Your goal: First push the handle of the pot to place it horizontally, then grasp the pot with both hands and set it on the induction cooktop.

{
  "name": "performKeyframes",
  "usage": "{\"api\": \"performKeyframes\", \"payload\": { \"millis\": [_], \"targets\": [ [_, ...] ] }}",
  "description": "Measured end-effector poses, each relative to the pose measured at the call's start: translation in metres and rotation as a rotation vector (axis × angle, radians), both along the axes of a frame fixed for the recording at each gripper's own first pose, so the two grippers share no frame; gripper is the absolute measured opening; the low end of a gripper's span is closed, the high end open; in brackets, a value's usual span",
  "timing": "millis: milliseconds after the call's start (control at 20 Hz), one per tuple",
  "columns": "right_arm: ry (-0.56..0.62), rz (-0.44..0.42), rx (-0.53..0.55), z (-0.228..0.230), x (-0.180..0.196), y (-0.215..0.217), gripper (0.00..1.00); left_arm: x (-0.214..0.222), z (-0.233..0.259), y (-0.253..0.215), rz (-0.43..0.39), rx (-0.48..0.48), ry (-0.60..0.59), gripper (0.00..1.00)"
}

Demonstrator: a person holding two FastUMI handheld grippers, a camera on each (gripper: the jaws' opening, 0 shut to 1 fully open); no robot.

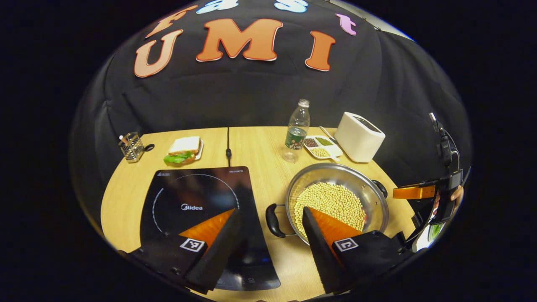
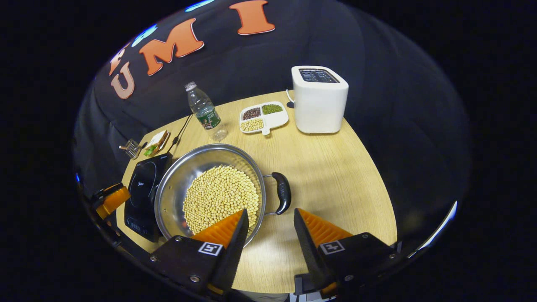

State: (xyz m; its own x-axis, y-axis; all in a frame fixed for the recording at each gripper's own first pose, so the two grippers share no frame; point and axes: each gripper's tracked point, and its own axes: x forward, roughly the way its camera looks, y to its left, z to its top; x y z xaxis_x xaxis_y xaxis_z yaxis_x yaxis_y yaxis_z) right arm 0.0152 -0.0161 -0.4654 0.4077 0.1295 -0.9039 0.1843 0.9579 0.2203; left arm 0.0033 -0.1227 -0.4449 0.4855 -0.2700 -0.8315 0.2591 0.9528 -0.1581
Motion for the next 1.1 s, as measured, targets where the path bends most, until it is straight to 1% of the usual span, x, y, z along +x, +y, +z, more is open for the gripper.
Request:
{"api": "performKeyframes", "payload": {
  "millis": [50, 150, 250, 350, 500, 550, 700, 800, 850, 950, 1000, 1050, 1100],
  "targets": [
    [-0.004, 0.002, -0.012, -0.004, 0.001, 0.002, 0.74, -0.003, -0.009, -0.005, -0.003, -0.003, 0.029, 0.97],
    [0.012, 0.015, -0.025, -0.012, -0.003, 0.005, 0.78, -0.009, -0.022, -0.014, 0.008, -0.025, 0.087, 0.96],
    [0.01, 0.002, -0.005, -0.017, 0.0, 0.009, 0.8, -0.007, -0.035, -0.016, 0.043, -0.024, 0.113, 0.97],
    [0.016, -0.006, -0.017, -0.023, -0.001, 0.005, 0.8, -0.008, -0.043, -0.023, 0.043, -0.033, 0.128, 0.96],
    [0.015, -0.006, -0.046, -0.03, 0.002, 0.002, 0.8, -0.007, -0.058, -0.021, 0.037, 0.015, 0.128, 0.95],
    [0.014, -0.005, -0.045, -0.031, 0.002, 0.003, 0.81, -0.011, -0.06, -0.024, 0.047, 0.009, 0.143, 0.95],
    [0.016, 0.005, -0.044, -0.036, 0.003, 0.007, 0.81, -0.009, -0.065, -0.026, 0.074, 0.024, 0.129, 0.97],
    [0.017, 0.012, -0.055, -0.036, 0.005, 0.011, 0.81, -0.007, -0.069, -0.03, 0.051, 0.023, 0.112, 0.97],
    [0.017, 0.012, -0.084, -0.035, 0.003, 0.008, 0.81, -0.005, -0.071, -0.031, 0.04, 0.022, 0.098, 0.97],
    [0.025, 0.017, -0.124, -0.045, 0.003, -0.002, 0.84, -0.001, -0.071, -0.03, 0.026, 0.025, 0.071, 0.97],
    [0.028, 0.017, -0.141, -0.05, 0.004, -0.007, 0.85, 0.003, -0.072, -0.031, 0.024, 0.023, 0.056, 0.97],
    [0.032, 0.015, -0.154, -0.052, 0.006, -0.008, 0.85, 0.006, -0.072, -0.034, 0.026, 0.018, 0.047, 0.99],
    [0.035, 0.013, -0.163, -0.055, 0.008, -0.009, 0.85, 0.009, -0.076, -0.036, 0.03, 0.013, 0.043, 0.97]
  ]
}}
